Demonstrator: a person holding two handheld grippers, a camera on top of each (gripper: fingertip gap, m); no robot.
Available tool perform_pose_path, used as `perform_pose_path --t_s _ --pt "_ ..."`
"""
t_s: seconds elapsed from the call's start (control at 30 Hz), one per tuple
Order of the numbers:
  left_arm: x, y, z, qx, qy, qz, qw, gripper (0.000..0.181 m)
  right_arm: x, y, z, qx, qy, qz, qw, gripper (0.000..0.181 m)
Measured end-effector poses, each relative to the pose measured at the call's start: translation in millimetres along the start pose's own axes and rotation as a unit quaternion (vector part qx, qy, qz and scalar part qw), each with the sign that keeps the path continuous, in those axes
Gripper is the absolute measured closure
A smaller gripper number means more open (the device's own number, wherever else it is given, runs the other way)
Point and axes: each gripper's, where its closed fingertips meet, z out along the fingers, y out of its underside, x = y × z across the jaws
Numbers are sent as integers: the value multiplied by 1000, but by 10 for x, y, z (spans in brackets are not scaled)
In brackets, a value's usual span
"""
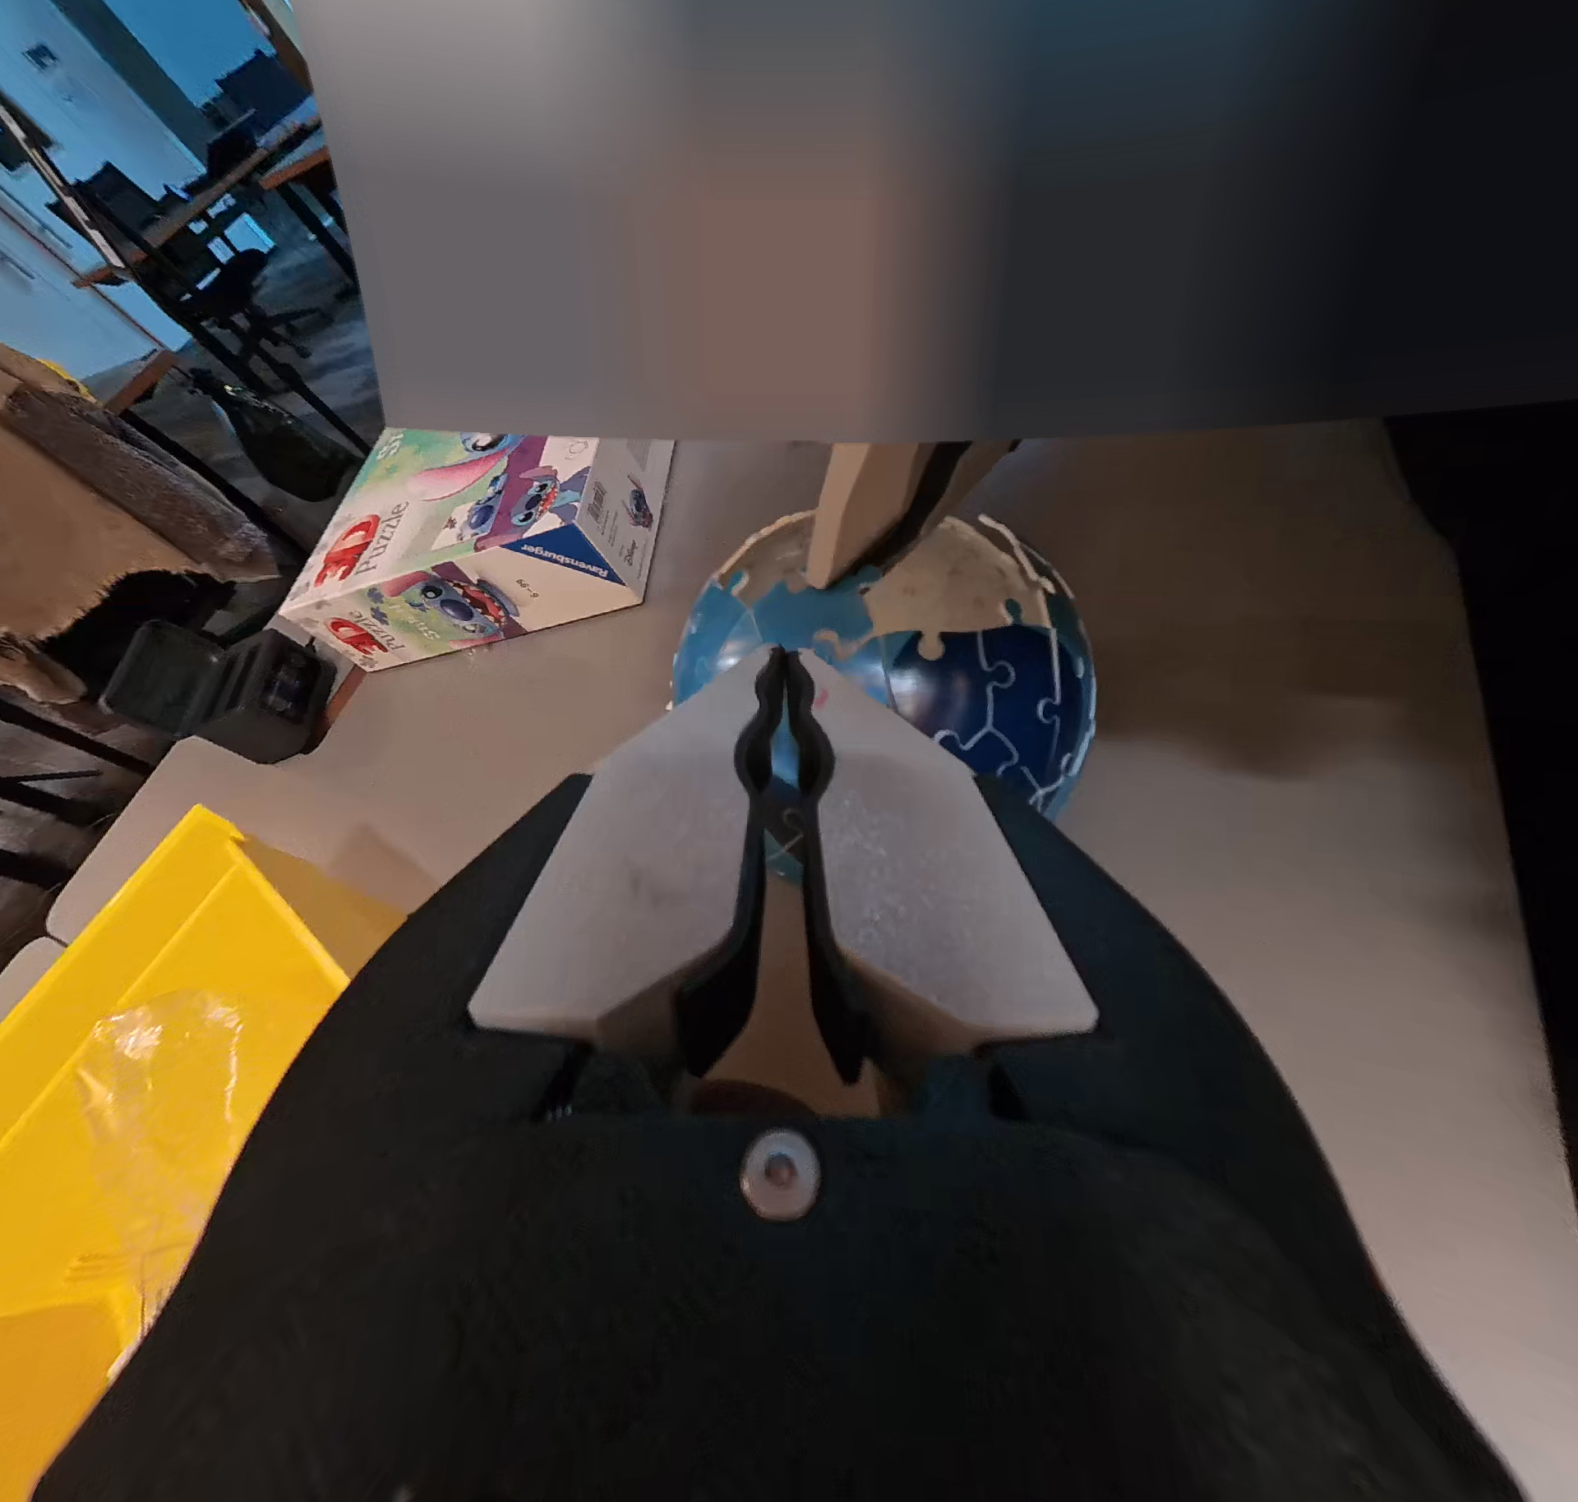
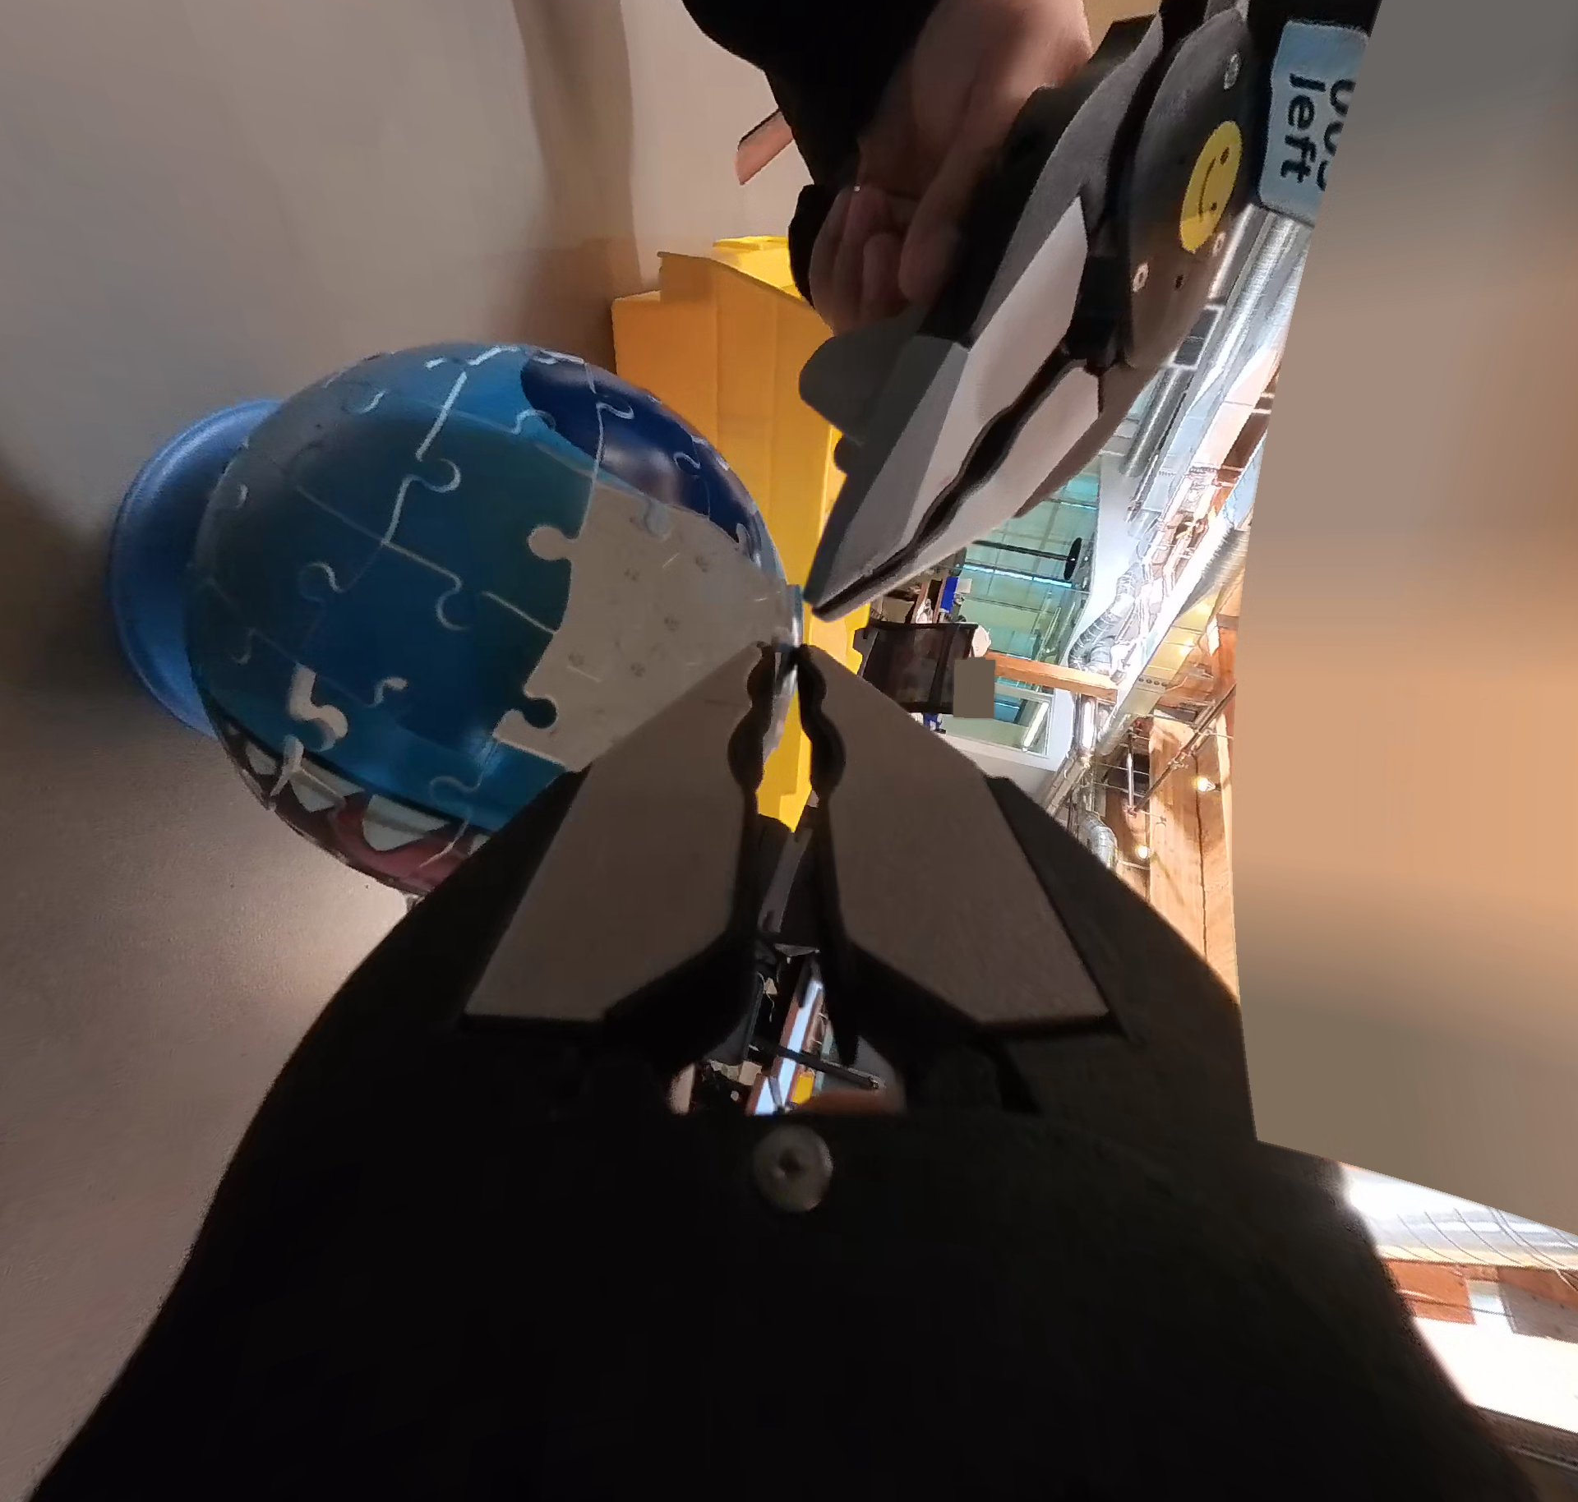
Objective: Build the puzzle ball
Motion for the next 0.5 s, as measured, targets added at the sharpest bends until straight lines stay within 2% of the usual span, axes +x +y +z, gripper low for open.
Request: perform_pose_path --t_s 0.5 --pt "-54 43 1 -13 -21 9 1000 181 13 38 52 -26 11 -50 998 180"
